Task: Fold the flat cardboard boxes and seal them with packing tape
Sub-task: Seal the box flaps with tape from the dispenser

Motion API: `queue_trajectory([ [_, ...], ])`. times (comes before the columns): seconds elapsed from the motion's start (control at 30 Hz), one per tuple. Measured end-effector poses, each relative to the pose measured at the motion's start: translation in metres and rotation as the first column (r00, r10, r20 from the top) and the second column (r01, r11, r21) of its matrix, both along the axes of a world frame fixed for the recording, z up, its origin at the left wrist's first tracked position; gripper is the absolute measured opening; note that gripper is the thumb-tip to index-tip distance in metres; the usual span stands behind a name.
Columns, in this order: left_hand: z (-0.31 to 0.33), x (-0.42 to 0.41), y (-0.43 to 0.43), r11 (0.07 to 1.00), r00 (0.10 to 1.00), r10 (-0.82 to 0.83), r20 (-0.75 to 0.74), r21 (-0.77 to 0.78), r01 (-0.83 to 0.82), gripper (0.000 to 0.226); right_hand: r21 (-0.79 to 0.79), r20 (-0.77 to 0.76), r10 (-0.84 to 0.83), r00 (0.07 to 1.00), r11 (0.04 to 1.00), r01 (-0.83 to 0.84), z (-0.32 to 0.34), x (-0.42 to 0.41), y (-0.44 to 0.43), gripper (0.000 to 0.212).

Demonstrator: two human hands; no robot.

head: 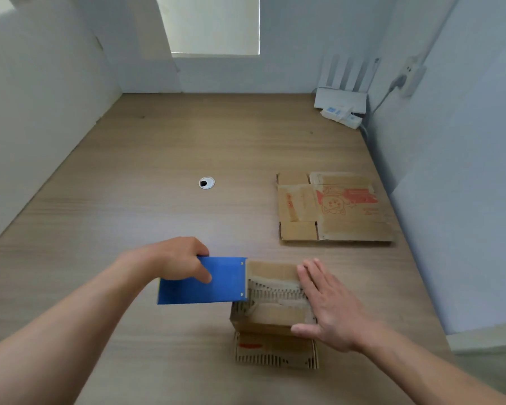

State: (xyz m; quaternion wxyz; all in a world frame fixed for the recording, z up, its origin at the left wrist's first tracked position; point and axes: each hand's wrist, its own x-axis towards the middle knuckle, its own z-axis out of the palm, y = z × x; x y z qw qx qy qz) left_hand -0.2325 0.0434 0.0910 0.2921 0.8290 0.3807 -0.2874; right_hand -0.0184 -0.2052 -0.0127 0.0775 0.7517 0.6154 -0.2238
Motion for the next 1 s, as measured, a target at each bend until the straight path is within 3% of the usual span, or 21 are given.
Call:
queue_trajectory([
  [0.17, 0.003, -0.040, 0.028, 0.997, 0.996, 0.082, -0.030, 0.010, -0.082, 0.039, -0.045, -0.005, 0.001, 1.000, 0.999, -0.001, 0.003, 0.000, 0.002, 0.118],
  [0.33, -0.006, -0.055, 0.043, 0.996, 0.993, 0.082, -0.084, 0.052, -0.078, 0.026, -0.067, -0.001, 0.003, 1.000, 0.998, -0.003, 0.003, 0.000, 0.005, 0.119],
  [0.57, -0.022, -0.016, 0.016, 0.947, 0.985, -0.067, -0.157, 0.300, 0.113, 0.017, -0.071, 0.011, -0.009, 1.000, 0.997, 0.009, 0.002, -0.001, 0.006, 0.120],
  [0.87, -0.036, 0.041, -0.036, 0.869, 0.961, -0.195, -0.196, 0.419, 0.262, 0.007, -0.067, 0.025, -0.009, 1.000, 0.998, 0.010, 0.005, -0.003, 0.005, 0.115],
  [1.0, -0.052, 0.042, -0.048, 0.844, 0.963, -0.163, -0.217, 0.475, 0.250, 0.006, -0.068, 0.006, -0.020, 1.000, 0.997, 0.020, 0.005, -0.004, 0.005, 0.115],
])
